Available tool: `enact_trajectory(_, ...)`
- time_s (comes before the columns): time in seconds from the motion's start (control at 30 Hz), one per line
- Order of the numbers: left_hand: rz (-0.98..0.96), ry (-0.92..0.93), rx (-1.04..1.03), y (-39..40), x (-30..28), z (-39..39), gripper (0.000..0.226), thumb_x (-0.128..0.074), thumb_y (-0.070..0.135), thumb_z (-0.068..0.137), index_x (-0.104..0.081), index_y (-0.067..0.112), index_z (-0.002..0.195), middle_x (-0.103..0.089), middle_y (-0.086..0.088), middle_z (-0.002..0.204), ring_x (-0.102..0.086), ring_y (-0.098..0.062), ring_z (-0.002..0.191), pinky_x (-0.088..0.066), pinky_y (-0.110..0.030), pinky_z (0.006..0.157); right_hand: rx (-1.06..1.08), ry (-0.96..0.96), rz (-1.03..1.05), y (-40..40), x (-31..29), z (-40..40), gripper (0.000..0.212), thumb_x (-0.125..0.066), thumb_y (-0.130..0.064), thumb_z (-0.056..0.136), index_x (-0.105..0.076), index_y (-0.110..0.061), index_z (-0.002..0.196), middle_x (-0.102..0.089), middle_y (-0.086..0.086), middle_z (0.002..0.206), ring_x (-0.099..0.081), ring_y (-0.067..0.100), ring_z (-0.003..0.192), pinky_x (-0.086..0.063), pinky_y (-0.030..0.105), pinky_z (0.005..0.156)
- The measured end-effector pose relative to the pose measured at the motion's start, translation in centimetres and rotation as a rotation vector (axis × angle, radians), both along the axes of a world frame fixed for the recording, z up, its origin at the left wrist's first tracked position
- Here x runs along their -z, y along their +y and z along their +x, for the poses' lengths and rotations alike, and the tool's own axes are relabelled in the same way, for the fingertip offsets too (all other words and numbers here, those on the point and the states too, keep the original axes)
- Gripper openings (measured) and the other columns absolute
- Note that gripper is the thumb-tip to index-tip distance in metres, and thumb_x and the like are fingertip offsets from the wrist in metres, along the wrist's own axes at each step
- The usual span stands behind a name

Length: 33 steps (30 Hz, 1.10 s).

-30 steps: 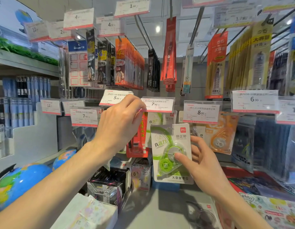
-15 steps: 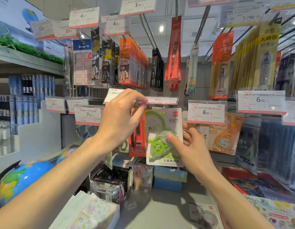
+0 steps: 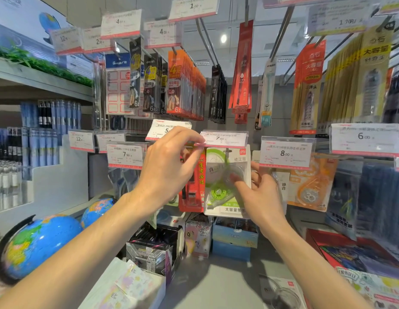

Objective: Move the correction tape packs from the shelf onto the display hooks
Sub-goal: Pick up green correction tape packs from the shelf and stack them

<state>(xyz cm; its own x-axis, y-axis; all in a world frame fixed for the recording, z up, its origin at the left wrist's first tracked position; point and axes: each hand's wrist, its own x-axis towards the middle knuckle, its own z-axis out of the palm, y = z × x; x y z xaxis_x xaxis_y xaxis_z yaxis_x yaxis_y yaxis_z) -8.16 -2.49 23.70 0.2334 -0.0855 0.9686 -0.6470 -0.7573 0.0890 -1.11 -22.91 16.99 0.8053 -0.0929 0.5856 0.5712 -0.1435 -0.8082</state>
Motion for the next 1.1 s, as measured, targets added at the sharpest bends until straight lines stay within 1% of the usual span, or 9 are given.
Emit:
enact_trajectory(0.23, -0.151, 0.126, 0.078, 0.2, 6.4, 1.5, 0.017, -0.075, 0.009, 0.090, -0.067, 0.023, 0.098, -0.063, 0.012, 0.097, -0.063, -0.009, 0.081, -0.052, -0.024, 0.067, 0.123, -0.062, -0.054, 0.0, 1.1, 0.4, 0.017, -0.074, -0.032, 0.095, -0.057, -0.033, 0.097, -0.075, -0.023, 0.073, -0.071, -0.007, 0.072, -0.048, 0.009, 0.051)
enact_trajectory(0.33, -0.237, 0.384, 0.103, -0.6, 7.9, 3.9, 0.027, -0.068, 0.032, 0.096, -0.060, 0.034, 0.122, -0.060, 0.023, 0.109, -0.061, 0.007, 0.097, -0.055, -0.029, 0.089, 0.150, -0.063, -0.080, 0.1, 1.4, 0.7, 0.015, -0.068, -0.029, 0.096, -0.056, -0.036, 0.095, -0.076, -0.004, 0.086, -0.073, 0.014, 0.084, -0.058, 0.032, 0.066)
enact_trajectory(0.5, -0.276, 0.585, 0.193, -2.9, 8.5, 7.3, 0.068, -0.055, 0.047, 0.100, -0.017, 0.054, 0.155, -0.058, 0.031, 0.119, -0.063, 0.002, 0.107, -0.048, -0.041, 0.107, 0.315, -0.060, -0.180, -0.1, 2.7, 1.0, 0.021, -0.061, -0.038, 0.098, -0.046, -0.033, 0.084, -0.057, -0.011, 0.087, -0.056, 0.006, 0.082, -0.042, 0.024, 0.066)
enact_trajectory(0.67, -0.308, 0.624, 0.280, -4.3, 9.2, 9.7, 0.074, -0.054, 0.037, 0.101, -0.007, 0.060, 0.153, -0.046, 0.026, 0.154, -0.061, -0.002, 0.124, -0.047, -0.041, 0.108, 0.281, -0.076, -0.207, 0.1, 3.1, 2.3, 0.048, -0.055, -0.045, 0.101, -0.056, -0.010, 0.133, -0.071, -0.002, 0.097, -0.067, 0.014, 0.097, -0.052, 0.032, 0.084)
enact_trajectory(0.73, -0.294, 0.637, 0.276, -4.4, 9.3, 10.5, 0.077, -0.053, 0.031, 0.098, -0.006, 0.058, 0.153, -0.038, 0.028, 0.156, -0.056, -0.004, 0.122, -0.045, -0.034, 0.105, 0.250, -0.098, -0.219, 0.2, 2.9, 2.7, 0.061, -0.055, -0.037, 0.105, -0.029, -0.036, 0.160, -0.065, -0.011, 0.136, -0.058, 0.003, 0.127, -0.044, 0.021, 0.104)
enact_trajectory(0.8, -0.291, 0.649, 0.259, -4.4, 9.1, 11.2, 0.076, -0.052, 0.030, 0.097, -0.005, 0.059, 0.151, -0.032, 0.031, 0.155, -0.047, 0.000, 0.113, -0.038, -0.029, 0.100, 0.246, -0.057, -0.253, 0.3, 2.7, 3.4, 0.067, -0.052, -0.038, 0.106, -0.014, -0.050, 0.161, -0.039, -0.004, 0.165, -0.044, 0.020, 0.146, -0.035, 0.031, 0.116)
enact_trajectory(0.9, -0.325, 0.682, 0.259, -4.5, 8.4, 11.8, 0.064, -0.048, 0.054, 0.102, -0.009, 0.055, 0.152, -0.019, 0.018, 0.167, -0.041, -0.005, 0.133, -0.033, -0.047, 0.115, 0.264, 0.036, -0.320, 0.6, 2.4, 4.1, 0.064, -0.041, -0.054, 0.106, -0.007, -0.052, 0.160, -0.021, -0.001, 0.173, -0.047, 0.033, 0.145, -0.039, 0.044, 0.113)
enact_trajectory(1.0, -0.335, 0.703, 0.241, -4.7, 8.1, 12.0, 0.064, -0.047, 0.059, 0.101, -0.010, 0.055, 0.153, -0.015, 0.015, 0.169, -0.027, -0.018, 0.154, -0.025, -0.052, 0.121, 0.248, 0.053, -0.306, 0.5, 2.1, 4.2, 0.064, -0.042, -0.053, 0.105, -0.011, -0.048, 0.161, -0.023, -0.001, 0.172, -0.041, 0.030, 0.150, -0.037, 0.046, 0.119)
enact_trajectory(1.1, -0.324, 0.673, 0.259, -4.7, 8.4, 11.4, 0.064, -0.051, 0.048, 0.102, -0.011, 0.055, 0.152, -0.026, 0.015, 0.165, -0.045, -0.007, 0.135, -0.032, -0.032, 0.109, 0.164, 0.036, -0.188, 0.1, 1.9, 4.0, 0.063, -0.055, -0.042, 0.104, -0.026, -0.041, 0.161, -0.046, -0.004, 0.160, -0.051, 0.016, 0.142, -0.047, 0.035, 0.112)
